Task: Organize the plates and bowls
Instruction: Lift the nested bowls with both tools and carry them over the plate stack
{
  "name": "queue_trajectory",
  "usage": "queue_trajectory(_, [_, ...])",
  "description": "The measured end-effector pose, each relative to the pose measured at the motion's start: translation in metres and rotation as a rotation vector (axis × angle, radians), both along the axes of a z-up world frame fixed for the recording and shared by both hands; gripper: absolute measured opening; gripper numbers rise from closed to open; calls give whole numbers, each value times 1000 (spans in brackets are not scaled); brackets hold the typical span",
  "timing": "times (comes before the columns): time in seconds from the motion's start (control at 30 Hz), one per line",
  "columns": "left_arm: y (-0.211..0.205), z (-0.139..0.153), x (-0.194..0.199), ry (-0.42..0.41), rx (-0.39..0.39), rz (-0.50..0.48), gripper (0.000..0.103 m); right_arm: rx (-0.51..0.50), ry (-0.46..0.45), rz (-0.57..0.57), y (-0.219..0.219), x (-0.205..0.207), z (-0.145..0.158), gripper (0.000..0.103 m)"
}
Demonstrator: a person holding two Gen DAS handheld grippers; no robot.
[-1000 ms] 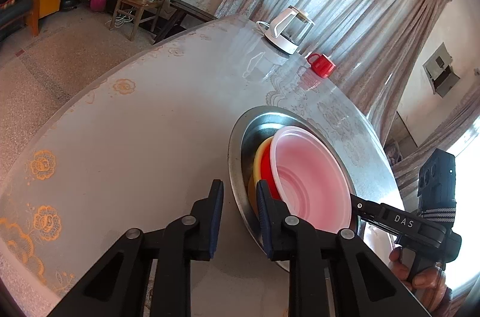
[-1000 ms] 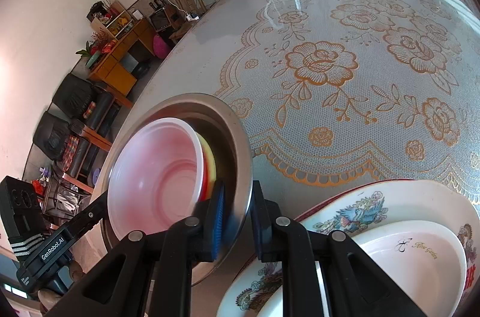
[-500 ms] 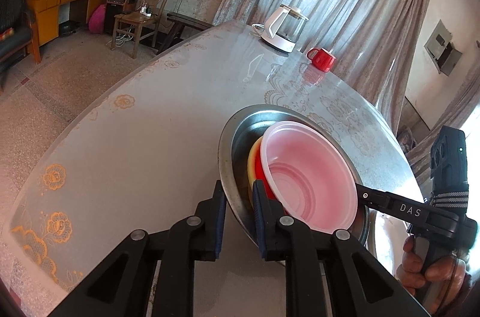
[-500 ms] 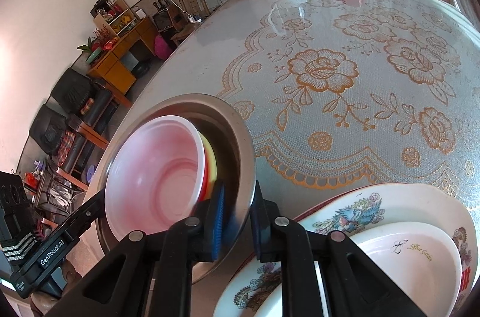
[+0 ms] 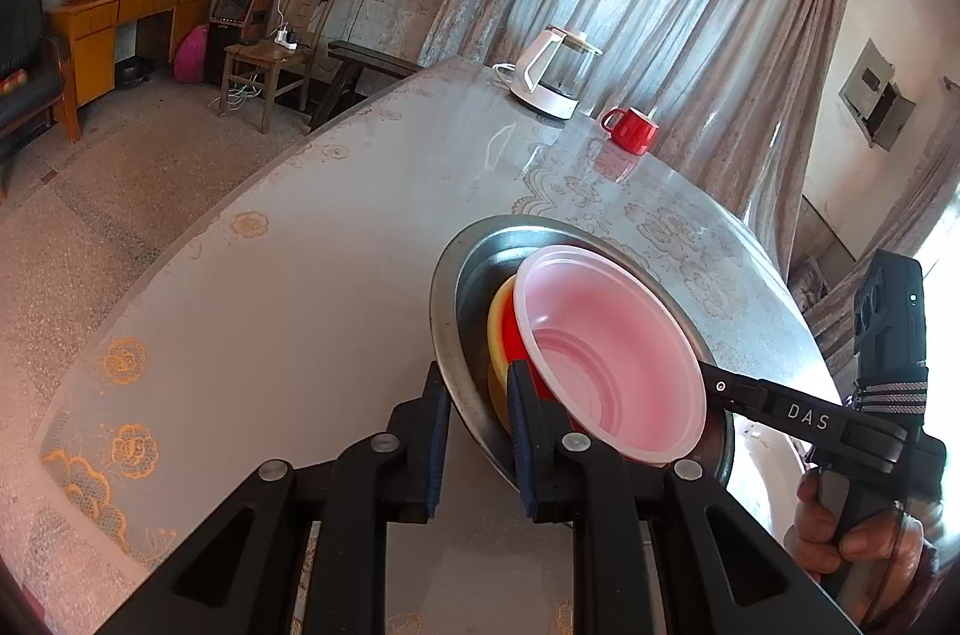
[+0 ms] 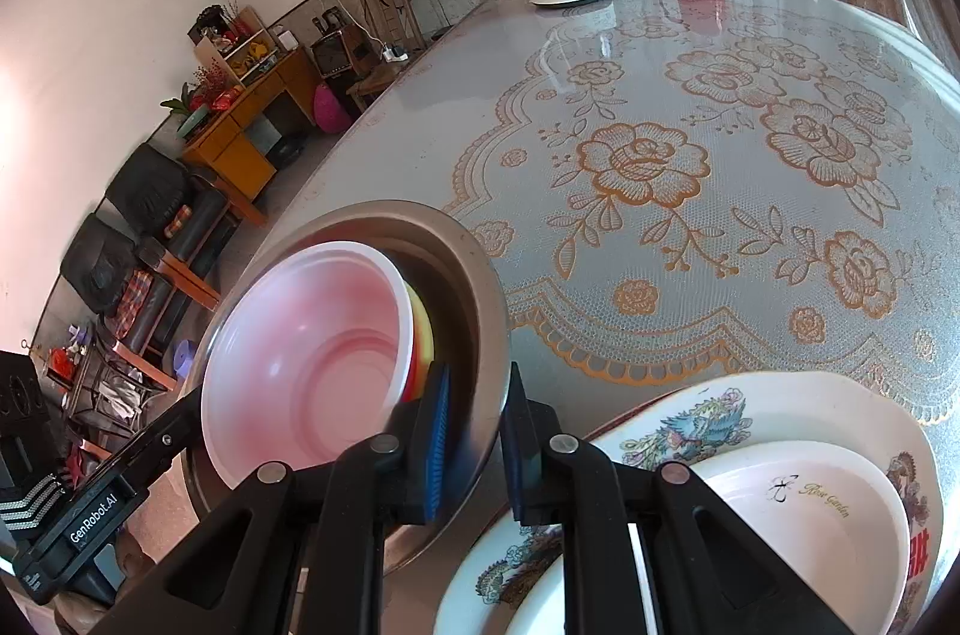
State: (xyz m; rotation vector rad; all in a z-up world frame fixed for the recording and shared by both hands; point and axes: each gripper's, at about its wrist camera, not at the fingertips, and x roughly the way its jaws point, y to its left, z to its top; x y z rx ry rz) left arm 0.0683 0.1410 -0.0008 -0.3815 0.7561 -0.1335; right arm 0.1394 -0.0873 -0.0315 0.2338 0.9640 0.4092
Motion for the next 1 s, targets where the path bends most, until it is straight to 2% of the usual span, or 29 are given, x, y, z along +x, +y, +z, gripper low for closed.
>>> queue_trajectory(0.5, [-18,30,-17,-69,23,-44,20,42,-61,-30,-18,-21,25,15])
queue_trajectory(1.0, [-79,53,-22,-118,24,-225,21,48,-123,-143,-81,-67,48,15])
